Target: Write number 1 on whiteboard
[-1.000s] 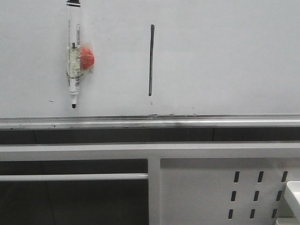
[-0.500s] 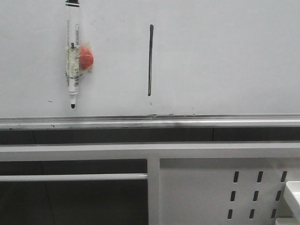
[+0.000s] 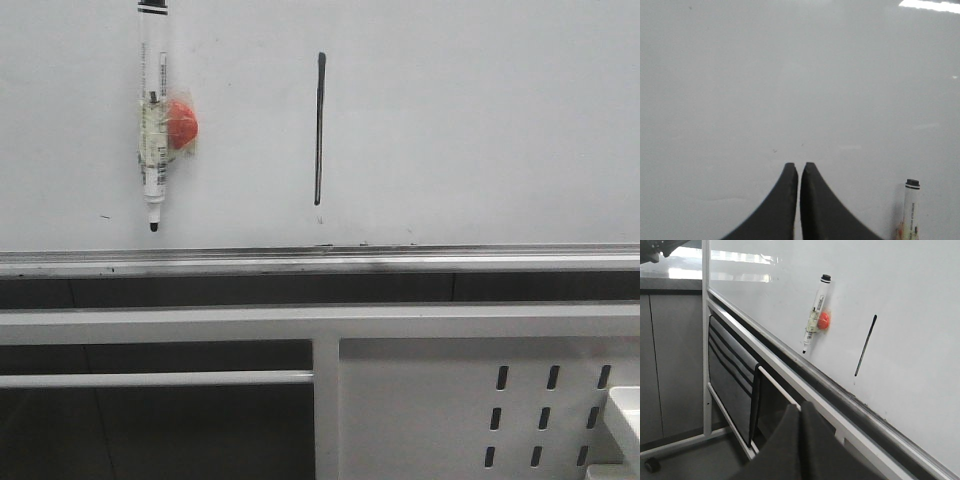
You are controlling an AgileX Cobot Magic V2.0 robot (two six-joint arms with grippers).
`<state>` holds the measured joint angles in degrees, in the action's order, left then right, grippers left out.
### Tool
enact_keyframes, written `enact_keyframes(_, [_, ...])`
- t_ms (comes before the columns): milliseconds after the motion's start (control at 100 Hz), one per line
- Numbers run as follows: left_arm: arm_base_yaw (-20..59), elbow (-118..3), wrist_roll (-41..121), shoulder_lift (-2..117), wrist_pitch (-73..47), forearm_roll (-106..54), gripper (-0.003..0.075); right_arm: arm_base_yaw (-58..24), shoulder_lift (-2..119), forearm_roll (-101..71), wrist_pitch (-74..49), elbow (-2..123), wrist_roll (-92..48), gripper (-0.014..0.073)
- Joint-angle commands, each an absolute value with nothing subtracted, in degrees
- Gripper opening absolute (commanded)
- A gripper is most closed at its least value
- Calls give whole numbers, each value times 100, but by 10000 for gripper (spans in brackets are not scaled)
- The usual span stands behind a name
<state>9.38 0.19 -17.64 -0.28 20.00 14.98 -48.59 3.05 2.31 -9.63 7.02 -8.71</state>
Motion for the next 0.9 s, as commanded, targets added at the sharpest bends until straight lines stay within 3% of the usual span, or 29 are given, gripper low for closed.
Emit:
enact_keyframes(0, [920,205,-1615,-135,2426,1166,-20,-4842,348,276,-514,860,-859,-69])
enact_keyframes(230, [920,205,-956,-135,1660,310,-20,-4842,348,276,-514,860,-859,-69])
enact_keyframes(410, [897,205,-164,-135,145,-389,-20,-4842,348,276,-514,860,-859,-69])
enact_keyframes(540, [461,217,-126,-135,-896,-446,-20,-4842,348,276,-514,860,-859,-69])
enact_keyframes(680, [-124,217,-113,-145,-1290,-436,-20,-4842,348,276,-514,860,-859,-69])
enact_keyframes(890, [-149,217,260,-158,-1621,-436,-20,-4842,348,276,-514,860,-859,-69])
